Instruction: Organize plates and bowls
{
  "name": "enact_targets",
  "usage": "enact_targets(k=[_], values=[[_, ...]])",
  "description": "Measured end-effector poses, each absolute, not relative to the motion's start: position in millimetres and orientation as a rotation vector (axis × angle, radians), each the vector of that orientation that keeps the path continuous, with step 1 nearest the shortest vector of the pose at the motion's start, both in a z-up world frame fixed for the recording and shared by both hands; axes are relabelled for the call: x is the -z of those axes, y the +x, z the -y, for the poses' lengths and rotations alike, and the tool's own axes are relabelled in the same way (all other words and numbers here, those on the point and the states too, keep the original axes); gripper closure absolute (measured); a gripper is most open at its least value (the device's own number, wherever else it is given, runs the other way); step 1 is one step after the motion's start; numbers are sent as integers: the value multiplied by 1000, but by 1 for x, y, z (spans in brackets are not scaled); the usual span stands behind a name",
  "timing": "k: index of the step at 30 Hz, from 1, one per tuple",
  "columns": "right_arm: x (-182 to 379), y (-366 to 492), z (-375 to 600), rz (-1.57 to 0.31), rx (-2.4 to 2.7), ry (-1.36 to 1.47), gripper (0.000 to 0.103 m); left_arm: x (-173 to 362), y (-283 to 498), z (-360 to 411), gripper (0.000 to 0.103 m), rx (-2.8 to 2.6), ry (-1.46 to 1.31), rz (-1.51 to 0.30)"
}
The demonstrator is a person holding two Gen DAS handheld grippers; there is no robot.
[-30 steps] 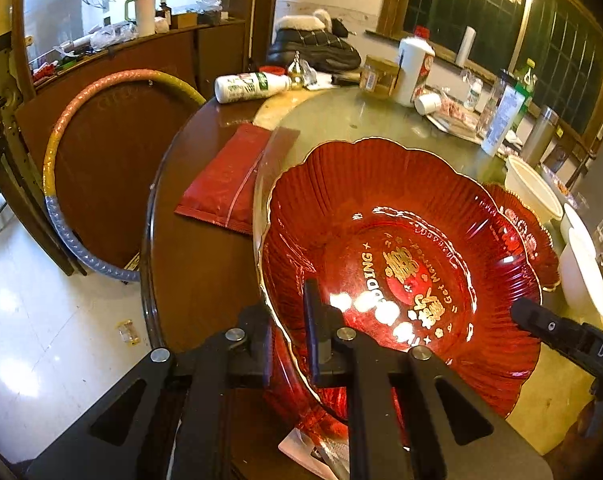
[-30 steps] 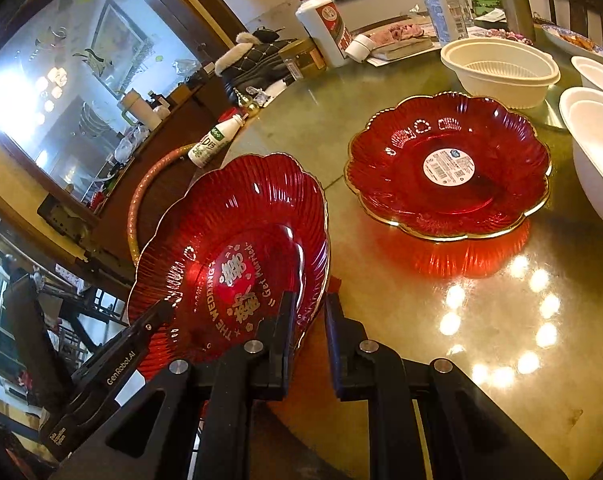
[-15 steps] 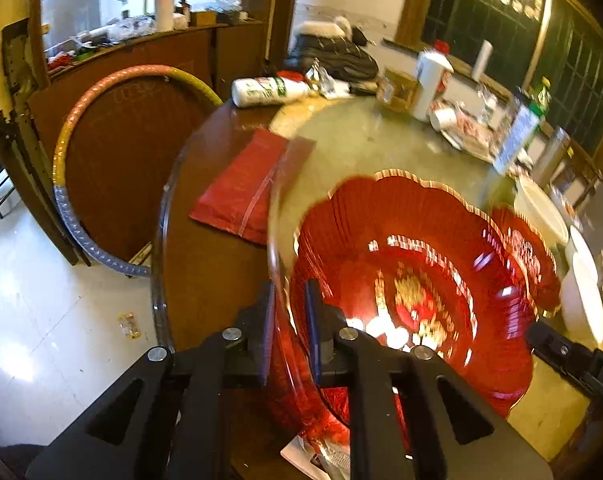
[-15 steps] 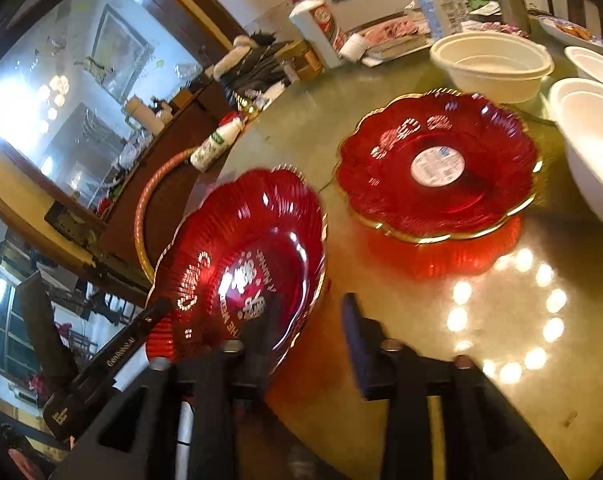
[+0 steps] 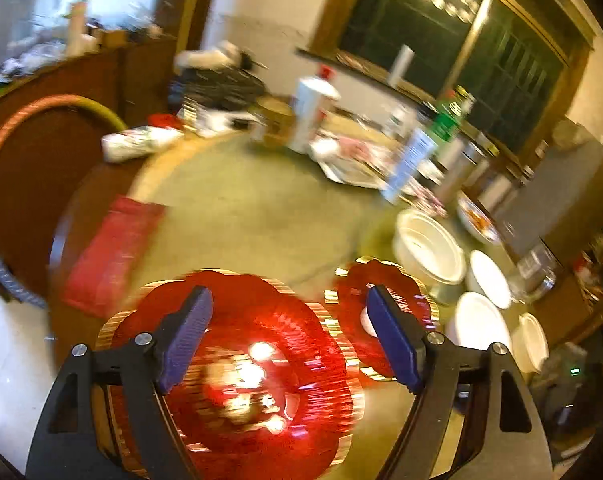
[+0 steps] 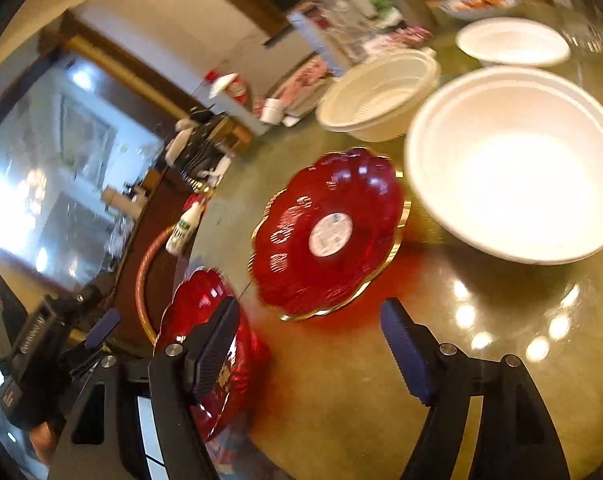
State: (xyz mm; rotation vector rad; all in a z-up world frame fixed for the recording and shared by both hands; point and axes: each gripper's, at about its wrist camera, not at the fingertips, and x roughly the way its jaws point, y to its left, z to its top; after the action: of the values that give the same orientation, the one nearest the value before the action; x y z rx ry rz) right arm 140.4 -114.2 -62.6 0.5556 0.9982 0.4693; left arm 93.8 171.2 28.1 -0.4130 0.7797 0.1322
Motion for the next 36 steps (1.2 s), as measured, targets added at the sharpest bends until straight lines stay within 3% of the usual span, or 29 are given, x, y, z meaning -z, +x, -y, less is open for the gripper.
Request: enact_targets(k=[8,22,24,25,27,31,36], values=[[77,168,126,-1027,-436,605,28,-5,169,-131,23,-69,-365,-917],[97,192,134,-1046,-456,675,28,36,221,-103,24,56,-296,-1094],[98,193,134,-1043,-462,674,28,43,225,-103,26,62,-292,-1125],[98,193,134,-1039,-466,674,28,46,226,-102,33,67,-284,-1137],[98,193,134,-1041,-461,670,33,48,225,-98,42,43,-224,-1128],[105,195,133,-1077,-464,674,64,52,227,-93,48,32,-195,-1148],[106,195,134,-1073,-457,685,62,58,232,-110,48,-32,-256,-1181]])
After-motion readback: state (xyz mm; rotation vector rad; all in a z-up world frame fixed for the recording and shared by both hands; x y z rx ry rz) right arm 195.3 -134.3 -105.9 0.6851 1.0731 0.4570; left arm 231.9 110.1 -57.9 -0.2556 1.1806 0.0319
